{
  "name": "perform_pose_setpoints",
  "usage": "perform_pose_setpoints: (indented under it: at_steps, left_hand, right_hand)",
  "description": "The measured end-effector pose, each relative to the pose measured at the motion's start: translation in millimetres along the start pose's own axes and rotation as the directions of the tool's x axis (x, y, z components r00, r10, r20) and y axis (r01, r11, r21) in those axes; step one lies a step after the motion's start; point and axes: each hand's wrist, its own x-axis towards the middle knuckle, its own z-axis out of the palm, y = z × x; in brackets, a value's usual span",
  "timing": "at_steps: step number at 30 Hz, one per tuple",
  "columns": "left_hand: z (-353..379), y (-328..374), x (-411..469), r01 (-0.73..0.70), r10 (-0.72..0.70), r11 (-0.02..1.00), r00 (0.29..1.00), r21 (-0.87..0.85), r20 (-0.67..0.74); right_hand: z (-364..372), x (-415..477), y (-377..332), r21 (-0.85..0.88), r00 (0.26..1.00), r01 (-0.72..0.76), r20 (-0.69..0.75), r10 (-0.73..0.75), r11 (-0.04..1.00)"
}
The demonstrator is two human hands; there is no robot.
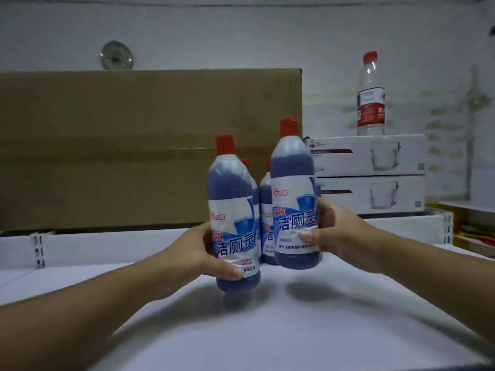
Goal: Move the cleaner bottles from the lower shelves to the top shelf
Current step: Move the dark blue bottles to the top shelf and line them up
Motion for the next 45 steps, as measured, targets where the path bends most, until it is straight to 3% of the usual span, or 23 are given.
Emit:
perform_pose_setpoints:
  at_steps: [7, 12, 16, 21, 25, 31, 36, 45]
  left_hand:
    - [1.9, -39.5, 26.2, 0.007, -0.002, 0.999, 0.993, 0.038, -0.122]
    - [3.6, -44.5, 29.8, -0.01, 0.012, 1.0, 0.994, 0.018, -0.109]
    - [7.9, -47.9, 28.9, -0.021, 0.02, 1.0, 0.997, -0.001, -0.073]
    - [6.5, -47.3, 26.3, 0.01, 0.001, 0.995, 0.993, 0.097, -0.12]
    - [9.4, -51.1, 27.3, 0.035, -0.008, 0.986, 0.987, 0.165, -0.16]
    - [10.1, -56.5, 30.6, 0.023, 0.014, 0.978, 0.985, 0.207, -0.173]
    - [10.8, -54.7, 33.8, 0.015, 0.05, 0.947, 0.979, 0.32, -0.196]
    - [11.0, -56.6, 35.1, 0.002, 0.106, 0.857, 0.978, 0.516, -0.181]
  right_hand:
    - [-1.4, 25.8, 44.0, -0.052, 1.0, 0.02, -0.02, -0.021, 0.998]
    - [-11.6, 28.8, 58.5, -0.081, 0.999, 0.049, 0.004, -0.049, 0.995]
    - [-10.7, 28.7, 58.5, -0.117, 0.998, -0.003, 0.059, 0.01, 0.993]
    - [-13.7, 17.3, 37.0, -0.387, 0.997, -0.021, 0.06, 0.048, 0.922]
    - [-11.0, 11.5, 29.8, -0.599, 0.996, -0.079, -0.024, 0.081, 0.797]
    - [-1.4, 13.2, 41.8, -0.517, 0.989, -0.138, -0.116, 0.09, 0.845]
    - [2.4, 16.1, 41.3, -0.629, 0.988, -0.149, -0.123, 0.092, 0.763]
    - [4.8, 16.4, 35.8, -0.633, 0.98, -0.198, -0.129, 0.15, 0.748]
